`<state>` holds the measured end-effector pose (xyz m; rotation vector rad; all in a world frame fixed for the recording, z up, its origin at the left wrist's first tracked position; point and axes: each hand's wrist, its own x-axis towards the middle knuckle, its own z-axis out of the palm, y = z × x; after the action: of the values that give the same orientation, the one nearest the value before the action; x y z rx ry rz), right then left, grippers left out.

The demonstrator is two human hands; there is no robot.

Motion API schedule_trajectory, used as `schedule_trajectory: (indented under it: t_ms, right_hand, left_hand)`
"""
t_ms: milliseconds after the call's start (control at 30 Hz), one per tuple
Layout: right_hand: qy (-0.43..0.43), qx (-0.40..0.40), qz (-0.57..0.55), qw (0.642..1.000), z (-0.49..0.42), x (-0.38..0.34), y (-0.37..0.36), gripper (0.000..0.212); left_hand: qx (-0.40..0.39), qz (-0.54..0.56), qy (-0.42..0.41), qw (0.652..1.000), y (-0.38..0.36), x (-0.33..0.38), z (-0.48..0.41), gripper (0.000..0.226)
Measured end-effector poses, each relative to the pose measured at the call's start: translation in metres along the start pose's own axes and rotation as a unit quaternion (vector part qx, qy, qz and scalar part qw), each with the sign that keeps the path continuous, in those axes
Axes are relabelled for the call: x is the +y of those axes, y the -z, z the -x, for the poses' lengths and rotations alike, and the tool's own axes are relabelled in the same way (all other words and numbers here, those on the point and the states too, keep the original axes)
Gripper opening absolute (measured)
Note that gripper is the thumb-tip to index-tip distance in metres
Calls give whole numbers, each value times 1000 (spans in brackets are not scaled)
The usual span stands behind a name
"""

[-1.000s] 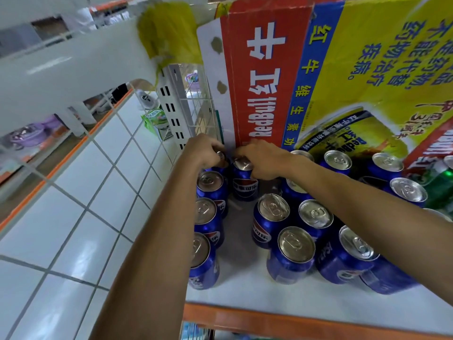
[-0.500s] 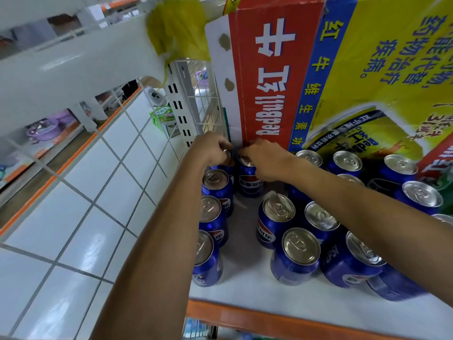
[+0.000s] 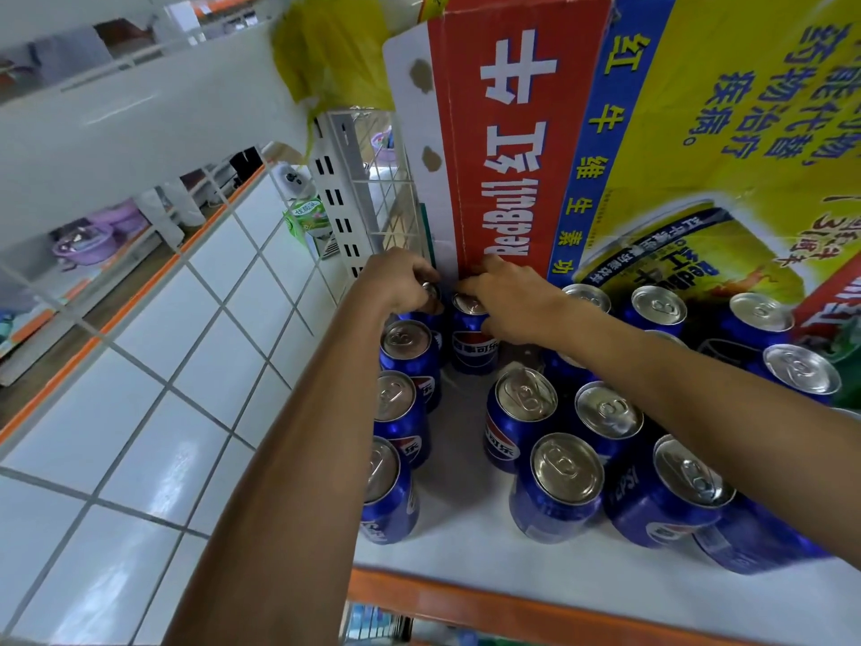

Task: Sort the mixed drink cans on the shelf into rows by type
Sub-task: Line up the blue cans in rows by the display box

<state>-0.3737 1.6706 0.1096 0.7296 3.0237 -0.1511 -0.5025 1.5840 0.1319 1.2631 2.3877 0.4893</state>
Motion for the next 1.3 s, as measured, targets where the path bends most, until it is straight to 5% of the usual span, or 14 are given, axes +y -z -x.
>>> schedule_trajectory:
  t_ms: [400, 500, 633, 833, 933, 1300]
  right_hand:
    - [23, -20, 0, 1000, 31, -8, 20, 58]
    - [71, -81, -16, 994, 62, -17, 43, 54]
    - [71, -179, 100, 976, 91, -28, 40, 56]
    - [78, -138, 104, 982, 82, -27, 31, 42]
    - [71, -121, 59, 988, 71, -24, 28, 54]
    - [89, -71, 14, 993, 45, -31, 20, 64]
  left_hand:
    - [27, -11, -18, 999, -5, -5, 3, 49]
    - [45, -30, -36, 998, -6, -3, 12, 61]
    - [99, -37, -49, 993, 1, -2, 33, 57]
    - [48, -121, 6, 991, -3, -10, 58, 38]
    - [37, -127, 3, 991, -7, -10, 61, 31]
    - [50, -167, -10, 985, -10, -12, 58, 36]
